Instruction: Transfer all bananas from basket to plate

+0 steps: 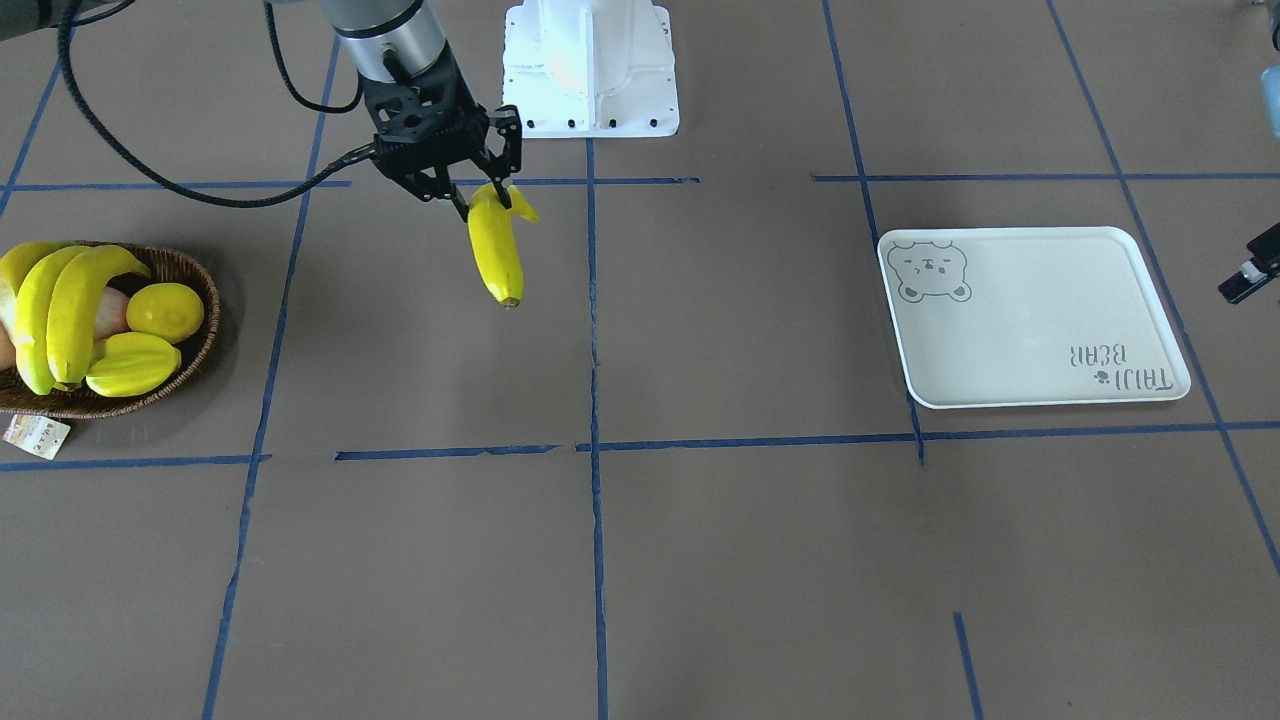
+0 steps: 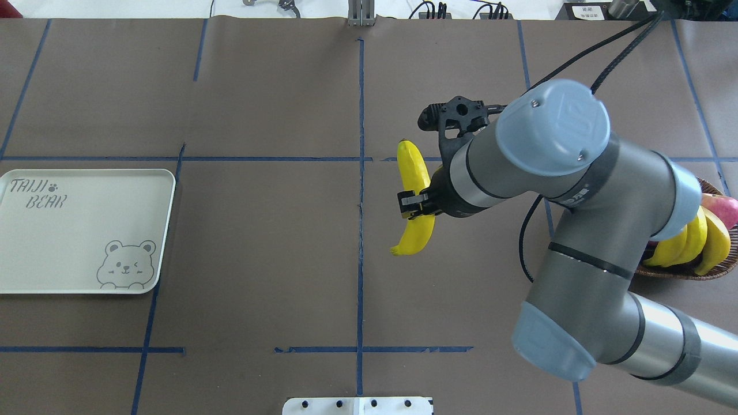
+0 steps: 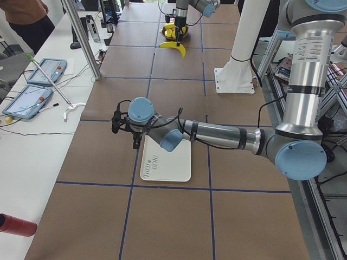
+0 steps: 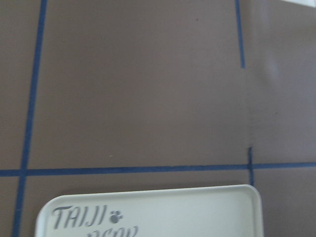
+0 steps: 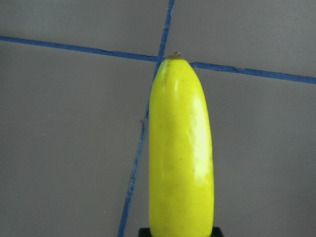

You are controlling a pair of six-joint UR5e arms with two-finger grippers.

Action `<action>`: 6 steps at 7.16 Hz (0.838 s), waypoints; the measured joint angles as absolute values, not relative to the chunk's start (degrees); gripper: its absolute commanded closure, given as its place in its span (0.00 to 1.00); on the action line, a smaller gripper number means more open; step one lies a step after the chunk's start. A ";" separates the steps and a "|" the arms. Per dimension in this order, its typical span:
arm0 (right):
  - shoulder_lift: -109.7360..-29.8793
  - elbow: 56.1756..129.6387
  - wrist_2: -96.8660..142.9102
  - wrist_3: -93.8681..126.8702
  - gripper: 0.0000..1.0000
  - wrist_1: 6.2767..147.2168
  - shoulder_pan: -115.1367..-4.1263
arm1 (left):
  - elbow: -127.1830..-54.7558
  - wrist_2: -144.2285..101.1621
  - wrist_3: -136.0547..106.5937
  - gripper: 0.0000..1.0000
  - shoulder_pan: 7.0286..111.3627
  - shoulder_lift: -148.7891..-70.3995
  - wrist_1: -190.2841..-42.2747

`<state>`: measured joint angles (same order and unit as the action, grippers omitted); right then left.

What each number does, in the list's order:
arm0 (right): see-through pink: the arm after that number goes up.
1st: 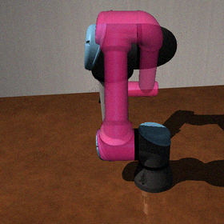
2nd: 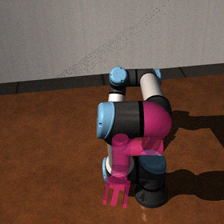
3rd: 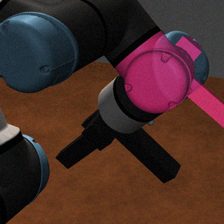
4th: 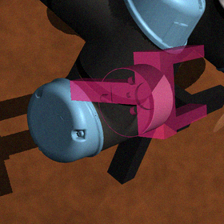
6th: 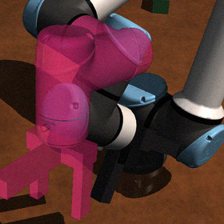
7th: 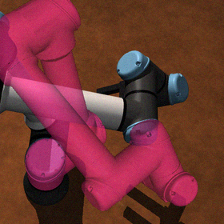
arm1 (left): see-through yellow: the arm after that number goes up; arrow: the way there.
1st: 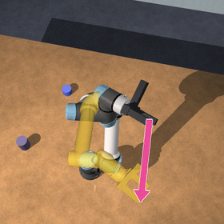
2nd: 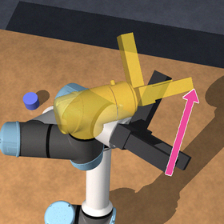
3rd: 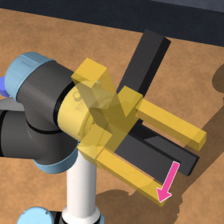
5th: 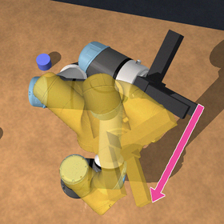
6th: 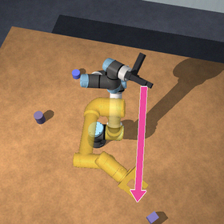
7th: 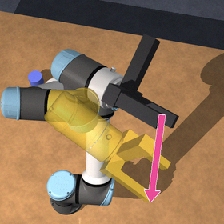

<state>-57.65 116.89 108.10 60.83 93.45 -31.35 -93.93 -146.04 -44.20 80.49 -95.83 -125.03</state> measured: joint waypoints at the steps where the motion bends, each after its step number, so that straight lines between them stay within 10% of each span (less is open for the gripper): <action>1: -55.69 115.74 105.69 63.30 1.00 92.98 -29.39 | -93.99 -145.78 -53.83 0.01 77.28 -99.48 -127.83; 6: -51.45 113.96 103.62 66.08 1.00 92.81 -27.44 | -95.97 -128.73 -94.90 0.01 53.90 -115.51 -141.06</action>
